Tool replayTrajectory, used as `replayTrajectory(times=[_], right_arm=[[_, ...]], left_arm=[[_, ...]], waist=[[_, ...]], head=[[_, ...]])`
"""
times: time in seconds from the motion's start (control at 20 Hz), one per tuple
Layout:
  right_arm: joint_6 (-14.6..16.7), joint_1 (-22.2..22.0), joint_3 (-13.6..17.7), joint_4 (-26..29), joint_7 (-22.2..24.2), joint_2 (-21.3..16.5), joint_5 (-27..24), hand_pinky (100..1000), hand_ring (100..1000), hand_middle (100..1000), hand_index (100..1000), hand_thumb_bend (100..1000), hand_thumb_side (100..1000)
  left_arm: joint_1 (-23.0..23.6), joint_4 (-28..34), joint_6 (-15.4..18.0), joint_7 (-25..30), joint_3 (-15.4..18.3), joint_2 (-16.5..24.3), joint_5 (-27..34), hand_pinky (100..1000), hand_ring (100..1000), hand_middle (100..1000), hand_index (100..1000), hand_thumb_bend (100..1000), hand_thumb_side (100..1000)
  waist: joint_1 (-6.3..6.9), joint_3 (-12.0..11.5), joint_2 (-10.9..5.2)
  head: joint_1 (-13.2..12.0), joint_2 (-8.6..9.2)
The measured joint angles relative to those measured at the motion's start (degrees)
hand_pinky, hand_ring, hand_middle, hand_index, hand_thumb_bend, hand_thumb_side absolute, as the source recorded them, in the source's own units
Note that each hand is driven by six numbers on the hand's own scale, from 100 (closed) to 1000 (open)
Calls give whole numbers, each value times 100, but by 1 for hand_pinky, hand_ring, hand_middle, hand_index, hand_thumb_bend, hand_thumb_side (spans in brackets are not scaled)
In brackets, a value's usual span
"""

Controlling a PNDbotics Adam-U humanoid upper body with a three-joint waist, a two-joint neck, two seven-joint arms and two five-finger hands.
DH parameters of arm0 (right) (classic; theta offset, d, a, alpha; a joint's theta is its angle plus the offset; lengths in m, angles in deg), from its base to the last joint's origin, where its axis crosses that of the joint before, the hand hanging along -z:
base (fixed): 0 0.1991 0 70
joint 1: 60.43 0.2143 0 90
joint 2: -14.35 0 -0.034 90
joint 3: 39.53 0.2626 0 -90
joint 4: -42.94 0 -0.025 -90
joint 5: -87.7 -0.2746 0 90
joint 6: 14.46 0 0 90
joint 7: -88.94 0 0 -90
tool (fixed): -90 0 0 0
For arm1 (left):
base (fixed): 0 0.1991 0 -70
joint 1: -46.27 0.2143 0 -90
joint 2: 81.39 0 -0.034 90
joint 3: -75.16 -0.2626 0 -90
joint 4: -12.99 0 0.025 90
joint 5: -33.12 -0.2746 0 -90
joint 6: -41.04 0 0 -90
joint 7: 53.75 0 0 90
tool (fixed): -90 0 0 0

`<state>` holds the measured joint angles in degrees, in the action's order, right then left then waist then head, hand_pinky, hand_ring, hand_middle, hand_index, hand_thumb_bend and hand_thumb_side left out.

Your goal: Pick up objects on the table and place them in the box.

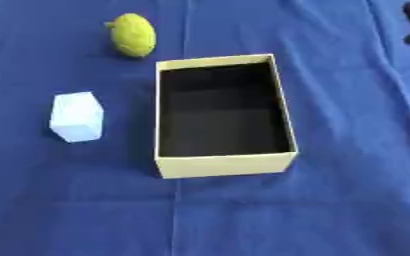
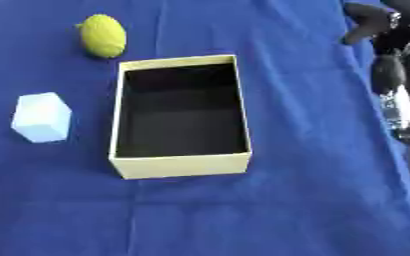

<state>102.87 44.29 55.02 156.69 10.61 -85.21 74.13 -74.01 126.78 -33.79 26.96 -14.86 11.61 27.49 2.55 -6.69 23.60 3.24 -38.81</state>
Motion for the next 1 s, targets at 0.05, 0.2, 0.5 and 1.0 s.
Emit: replayTrajectory(times=[0.05,0.2,0.5,1.0], right_arm=[[2,-29,1,0,-3,-11,27,997,911,617,939,100,470],[19,-64,1,0,-22,-35,75,998,912,616,939,100,470],[27,-79,0,0,-27,-43,119,998,912,615,940,100,470],[30,-167,-2,0,-24,-84,195,999,912,613,940,100,470]], left_arm=[[1,0,-84,55,-55,135,-82,784,857,807,869,100,539],[2,0,-498,190,-188,1012,-385,808,870,818,877,100,510],[-22,-30,-1414,978,-516,2497,-944,884,922,869,919,100,506],[-810,-476,-1483,3039,-937,3060,-1918,936,947,882,930,119,426]], waist=[[22,-7,-2],[48,33,-3],[44,37,-3],[48,7,-10]], head=[[13,-1],[27,-2],[58,-2],[108,-2]])
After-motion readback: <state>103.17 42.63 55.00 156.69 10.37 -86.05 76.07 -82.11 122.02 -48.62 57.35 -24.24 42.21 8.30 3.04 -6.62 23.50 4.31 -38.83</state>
